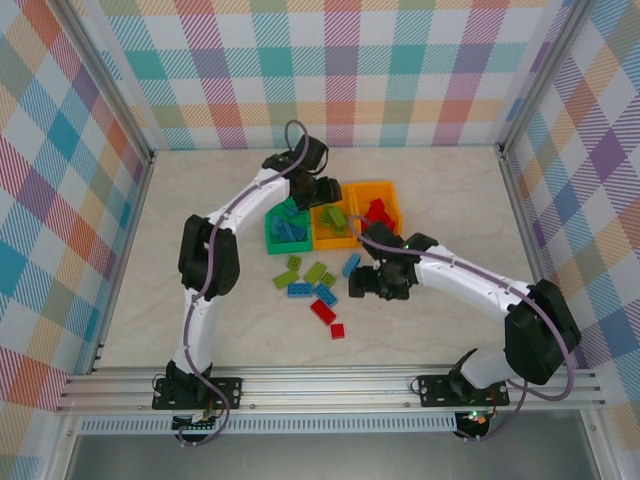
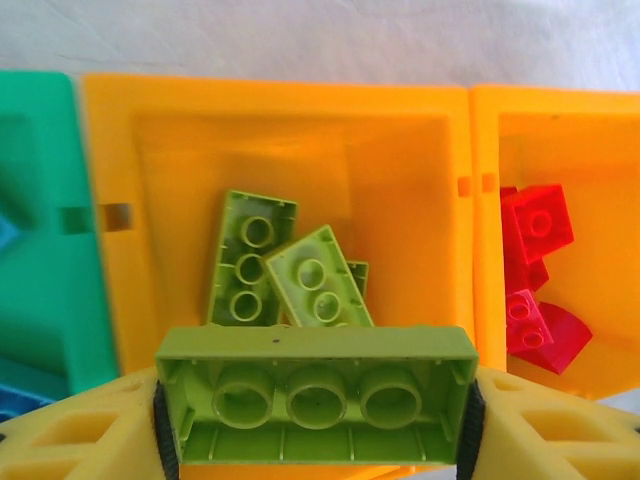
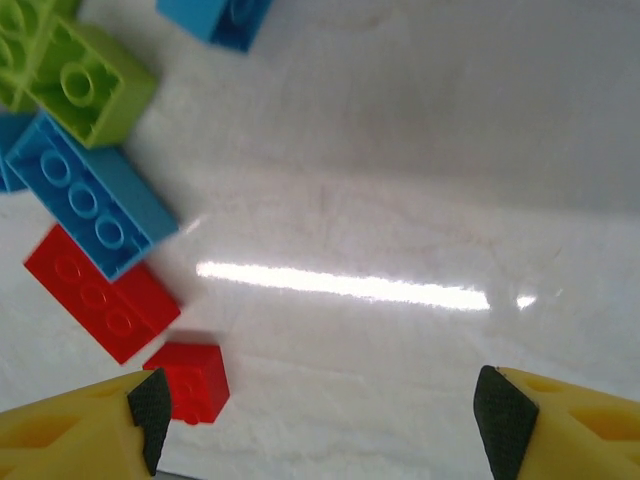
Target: Sort the legos into containers by color
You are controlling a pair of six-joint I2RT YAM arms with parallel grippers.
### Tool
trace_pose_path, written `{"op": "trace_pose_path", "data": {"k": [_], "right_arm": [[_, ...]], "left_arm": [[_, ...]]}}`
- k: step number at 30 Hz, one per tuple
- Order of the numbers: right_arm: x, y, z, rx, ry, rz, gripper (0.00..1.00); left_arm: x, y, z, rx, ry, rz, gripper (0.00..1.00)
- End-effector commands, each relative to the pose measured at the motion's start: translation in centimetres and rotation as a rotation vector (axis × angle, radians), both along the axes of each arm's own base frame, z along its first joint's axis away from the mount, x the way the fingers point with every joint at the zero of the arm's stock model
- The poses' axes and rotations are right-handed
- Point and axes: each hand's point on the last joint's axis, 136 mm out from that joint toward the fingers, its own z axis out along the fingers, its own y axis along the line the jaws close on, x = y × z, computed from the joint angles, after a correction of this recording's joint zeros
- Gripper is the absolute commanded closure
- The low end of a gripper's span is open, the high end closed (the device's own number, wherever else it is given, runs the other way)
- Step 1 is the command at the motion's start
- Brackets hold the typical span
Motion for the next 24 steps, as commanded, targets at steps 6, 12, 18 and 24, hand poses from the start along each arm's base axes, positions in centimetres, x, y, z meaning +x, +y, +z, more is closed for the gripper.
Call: {"op": "trace_pose_path", "data": {"k": [6, 12, 18, 24], "right_arm": [[-4.1, 4.1, -1.8, -0.071, 0.041, 0.026, 0.19], [-6.7, 5.7, -3.9, -0.178, 0.1, 0.079, 0.3], [-7.5, 7.4, -4.9, -0.176, 0.1, 0.094, 0.29], [-7.4, 7.2, -6.4, -0.23, 0.103, 0.087, 0.35]], "left_arm": [[-0.9, -1.9, -0.7, -0.017, 0.056, -0.08, 0.17], [-1.7, -1.7, 2.1, -0.044, 0.011, -0.075, 0.0], [-2.5, 0.3, 5.8, -0.042, -0.054, -0.047, 0.0], [-3.4, 2.2, 5.9, -0.048, -0.042, -0.025, 0.0]]}}
